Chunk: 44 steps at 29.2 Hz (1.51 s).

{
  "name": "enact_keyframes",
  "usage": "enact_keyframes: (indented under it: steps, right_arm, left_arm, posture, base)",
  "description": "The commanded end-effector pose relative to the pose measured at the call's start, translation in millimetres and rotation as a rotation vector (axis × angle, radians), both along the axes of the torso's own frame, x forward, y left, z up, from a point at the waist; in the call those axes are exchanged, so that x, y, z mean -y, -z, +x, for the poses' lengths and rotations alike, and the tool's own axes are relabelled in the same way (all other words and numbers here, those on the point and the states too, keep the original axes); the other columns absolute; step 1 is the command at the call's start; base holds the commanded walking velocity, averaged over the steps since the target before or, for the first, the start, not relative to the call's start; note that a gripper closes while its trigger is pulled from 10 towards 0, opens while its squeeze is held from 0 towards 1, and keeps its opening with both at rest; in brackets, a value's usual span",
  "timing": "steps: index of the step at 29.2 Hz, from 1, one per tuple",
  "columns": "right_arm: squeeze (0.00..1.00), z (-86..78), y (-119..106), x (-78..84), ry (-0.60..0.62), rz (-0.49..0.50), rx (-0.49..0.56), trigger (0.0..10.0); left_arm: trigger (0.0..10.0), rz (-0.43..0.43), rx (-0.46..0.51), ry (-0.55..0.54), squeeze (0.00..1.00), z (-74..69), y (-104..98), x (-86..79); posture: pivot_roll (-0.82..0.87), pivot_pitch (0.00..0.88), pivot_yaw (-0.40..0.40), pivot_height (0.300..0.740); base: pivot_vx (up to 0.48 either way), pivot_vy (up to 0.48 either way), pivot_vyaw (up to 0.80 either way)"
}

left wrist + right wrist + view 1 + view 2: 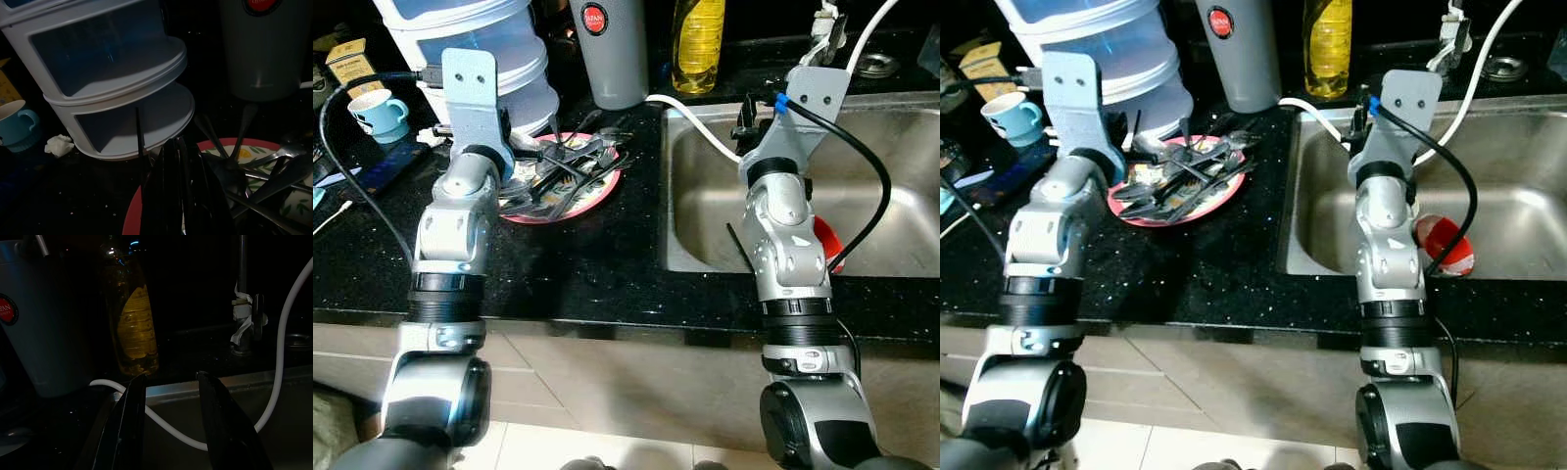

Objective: Kitchen organization

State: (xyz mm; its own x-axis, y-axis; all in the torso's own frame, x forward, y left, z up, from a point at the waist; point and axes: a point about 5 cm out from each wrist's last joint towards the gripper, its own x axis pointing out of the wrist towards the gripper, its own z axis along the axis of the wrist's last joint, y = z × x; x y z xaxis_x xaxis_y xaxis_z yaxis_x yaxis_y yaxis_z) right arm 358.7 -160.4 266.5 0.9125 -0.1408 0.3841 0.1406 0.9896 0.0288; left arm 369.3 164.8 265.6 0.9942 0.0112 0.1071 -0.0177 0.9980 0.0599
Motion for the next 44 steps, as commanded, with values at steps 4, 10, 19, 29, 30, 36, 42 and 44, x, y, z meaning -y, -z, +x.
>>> enact_keyframes:
  steps: [4,10,19,29,30,36,42,44]
  right_arm:
    - [0.00,0.6,-0.8,-3.4,-0.014,0.016,0.006,10.0]
    - [0.00,0.3,-0.7,-3.6,-0.015,0.013,0.008,10.0]
    - [0.00,0.7,-1.0,-3.7,-0.017,0.011,0.008,10.0]
    - [0.00,0.3,0.2,-3.4,-0.014,0.013,0.003,10.0]
    - [0.00,0.0,0.4,-3.1,-0.013,0.013,0.002,10.0]
    - [0.00,-0.3,0.7,-2.9,-0.012,0.013,0.002,10.0]
    - [0.00,1.2,-1.3,-2.8,-0.016,0.012,0.002,10.0]
    - [0.00,1.4,-1.8,-4.0,-0.020,0.010,0.002,10.0]
  left_arm:
    - [10.0,0.162,0.024,-0.014,0.00,-1.4,2.9,-2.1]
    - [10.0,0.153,0.091,0.097,0.00,-7.7,0.3,15.0]
    - [10.0,-0.135,-0.094,0.055,1.00,6.6,16.7,-4.5]
    - [10.0,-0.188,-0.203,-0.061,0.75,16.6,37.3,-26.9]
    - [10.0,-0.178,-0.200,-0.060,0.00,16.9,35.9,-26.2]
    - [10.0,-0.149,-0.189,-0.078,0.00,16.8,33.4,-27.1]
    - [10.0,-0.316,-0.223,-0.091,0.00,27.8,30.3,-42.8]
    - [10.0,-0.312,-0.236,-0.106,0.00,30.8,31.1,-44.7]
  posture:
    - [0.12,0.006,0.148,0.740]
    - [0.12,0.001,0.149,0.740]
    - [0.12,0.003,0.149,0.740]
    - [0.12,0.014,0.151,0.740]
    - [0.12,0.015,0.154,0.740]
    - [0.12,0.016,0.157,0.740]
    - [0.12,0.034,0.144,0.740]
    - [0.11,0.028,0.141,0.740]
  base:
    - [0.000,0.000,0.00]
    - [0.000,0.000,0.00]
    - [0.000,0.000,0.00]
    - [0.000,0.000,0.00]
    - [0.000,0.000,0.00]
    - [0.000,0.000,0.00]
    - [0.000,0.000,0.00]
    - [0.000,0.000,0.00]
